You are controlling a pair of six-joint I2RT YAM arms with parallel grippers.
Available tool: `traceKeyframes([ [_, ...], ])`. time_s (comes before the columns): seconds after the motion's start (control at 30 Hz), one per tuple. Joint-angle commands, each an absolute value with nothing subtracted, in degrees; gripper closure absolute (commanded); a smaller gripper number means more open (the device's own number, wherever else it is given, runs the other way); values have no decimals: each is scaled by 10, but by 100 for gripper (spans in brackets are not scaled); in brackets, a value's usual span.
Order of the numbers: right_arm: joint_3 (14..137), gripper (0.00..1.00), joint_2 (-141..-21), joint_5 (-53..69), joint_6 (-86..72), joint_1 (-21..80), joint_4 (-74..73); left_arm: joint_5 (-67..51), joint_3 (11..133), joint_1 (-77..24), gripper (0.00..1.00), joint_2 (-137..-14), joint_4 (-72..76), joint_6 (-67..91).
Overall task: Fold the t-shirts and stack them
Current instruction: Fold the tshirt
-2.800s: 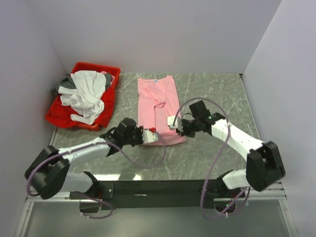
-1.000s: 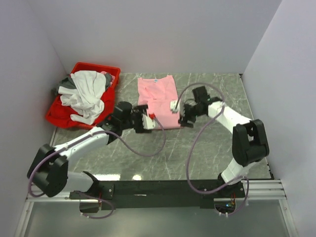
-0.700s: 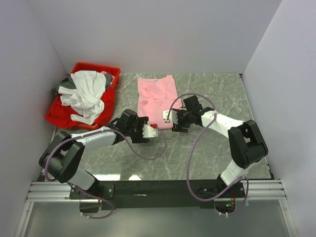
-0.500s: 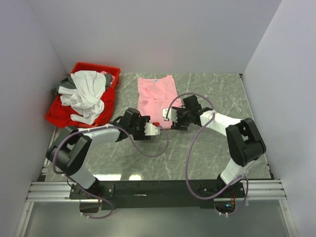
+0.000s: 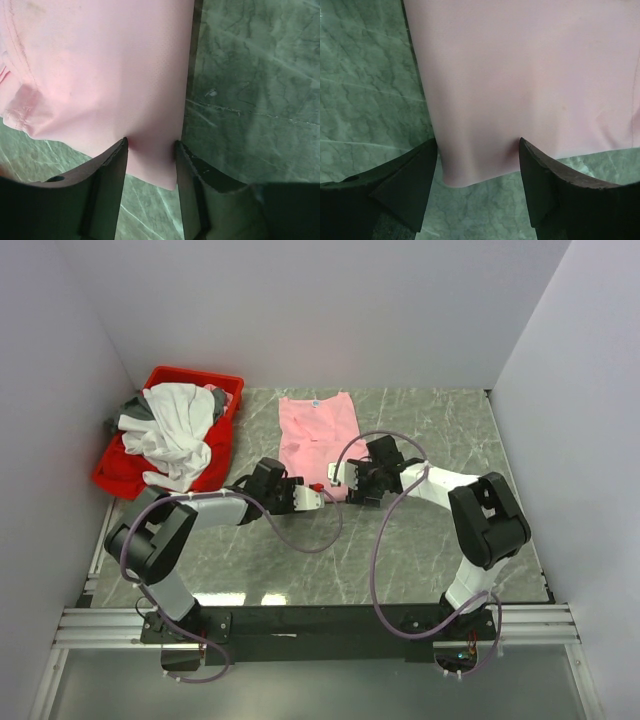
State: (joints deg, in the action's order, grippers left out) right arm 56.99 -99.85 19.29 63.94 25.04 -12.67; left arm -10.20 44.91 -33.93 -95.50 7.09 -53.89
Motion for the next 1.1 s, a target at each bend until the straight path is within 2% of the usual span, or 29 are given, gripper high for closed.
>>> traceKeyframes([
  [0.0, 581, 28, -1006, 181, 636, 258, -128, -98, 458, -338, 52, -967, 96, -528],
  [0.13, 605, 34, -1022, 171, 623, 262, -146, -98, 461, -338, 65, -976, 97, -521],
  [0.23, 621, 47, -1031, 179, 617, 262, -168, -102, 459, -338, 72, -973, 98, -516],
  [0.37, 623, 80, -1024, 200, 608, 261, -190, -129, 454, -332, 82, -955, 75, -516],
  [0.43, 613, 86, -1011, 215, 609, 259, -192, -146, 447, -327, 93, -945, 65, -517],
  [0.47, 610, 92, -1006, 222, 608, 258, -193, -156, 442, -326, 97, -932, 63, -519],
  [0.53, 605, 97, -996, 237, 607, 252, -208, -172, 433, -327, 100, -919, 48, -521],
  [0.63, 593, 100, -969, 264, 609, 245, -228, -207, 431, -327, 100, -894, 14, -512],
  [0.83, 556, 100, -918, 283, 613, 243, -248, -243, 401, -351, 100, -847, -20, -491],
  [1.07, 532, 100, -848, 315, 644, 243, -373, -293, 381, -396, 100, -774, -118, -451],
])
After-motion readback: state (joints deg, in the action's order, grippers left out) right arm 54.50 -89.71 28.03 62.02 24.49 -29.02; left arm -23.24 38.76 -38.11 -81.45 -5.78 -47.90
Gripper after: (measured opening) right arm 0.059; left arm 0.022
